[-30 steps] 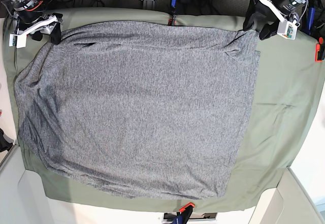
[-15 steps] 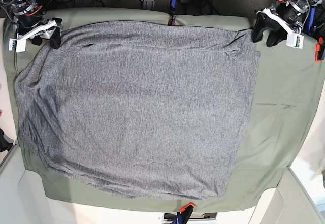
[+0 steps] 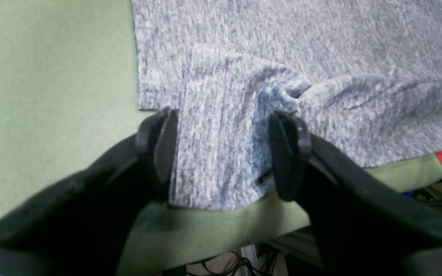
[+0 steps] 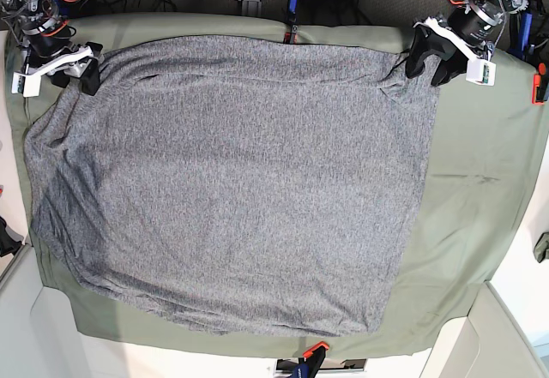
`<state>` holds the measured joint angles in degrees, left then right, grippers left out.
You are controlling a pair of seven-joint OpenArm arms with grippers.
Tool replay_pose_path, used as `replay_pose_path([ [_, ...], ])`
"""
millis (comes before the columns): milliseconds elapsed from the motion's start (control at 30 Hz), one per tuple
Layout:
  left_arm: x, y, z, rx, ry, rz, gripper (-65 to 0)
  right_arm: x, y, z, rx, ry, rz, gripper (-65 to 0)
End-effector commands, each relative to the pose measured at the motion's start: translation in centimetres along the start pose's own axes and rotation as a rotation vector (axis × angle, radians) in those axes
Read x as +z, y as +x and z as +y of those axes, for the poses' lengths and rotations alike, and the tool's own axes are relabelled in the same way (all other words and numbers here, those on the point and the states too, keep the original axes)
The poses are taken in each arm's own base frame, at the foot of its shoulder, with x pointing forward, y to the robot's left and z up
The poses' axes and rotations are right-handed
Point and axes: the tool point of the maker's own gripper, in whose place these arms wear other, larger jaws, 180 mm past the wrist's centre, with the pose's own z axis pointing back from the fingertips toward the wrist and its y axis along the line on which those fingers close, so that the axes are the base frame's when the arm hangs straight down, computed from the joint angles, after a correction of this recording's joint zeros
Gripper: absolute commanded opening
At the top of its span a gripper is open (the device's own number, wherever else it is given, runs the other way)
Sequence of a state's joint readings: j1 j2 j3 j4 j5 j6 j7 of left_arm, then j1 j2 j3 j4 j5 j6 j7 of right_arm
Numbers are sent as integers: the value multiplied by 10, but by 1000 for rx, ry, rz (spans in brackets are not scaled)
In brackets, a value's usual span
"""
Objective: Fold the T-shirt properly
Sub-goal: 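Close both grippers on the shirt corners and lift them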
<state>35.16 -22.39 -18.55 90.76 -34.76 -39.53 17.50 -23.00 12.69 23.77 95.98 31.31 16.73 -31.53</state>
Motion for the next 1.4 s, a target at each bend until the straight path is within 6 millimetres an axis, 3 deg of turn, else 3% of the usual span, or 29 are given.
replay_pose_path([
  [0,2,-16,-1,-26,-4,80,-353,2,-5,-5,6,-14,30,-265],
  [133,2,-15,-1,-26,-4,79,-635,2,-5,-5,7,-13,29,-468],
  [233,3,-15,-1,-26,-3,79,-650,2,-4,-5,8,-13,28,-650],
  [400,8,-2,6,-9,15,32,-650,4,-1,-5,50,-26,30,-650],
  [533,29,17,18,9,61,-34,-650,12,11,-3,71,-30,18,-650],
  [667,53,37,26,-10,104,-91,-650,22,35,2,112,-21,-47,-650],
  [800,65,59,32,-29,127,-150,-650,23,44,4,116,-13,-79,-650],
  [1100,51,110,47,-155,139,-218,-650,10,76,9,128,-1,-158,-650],
  [1267,29,117,58,-147,119,-213,-650,-8,91,8,105,15,-178,-650],
  [1367,6,109,60,-112,88,-184,-650,-15,94,4,97,6,-174,-650],
])
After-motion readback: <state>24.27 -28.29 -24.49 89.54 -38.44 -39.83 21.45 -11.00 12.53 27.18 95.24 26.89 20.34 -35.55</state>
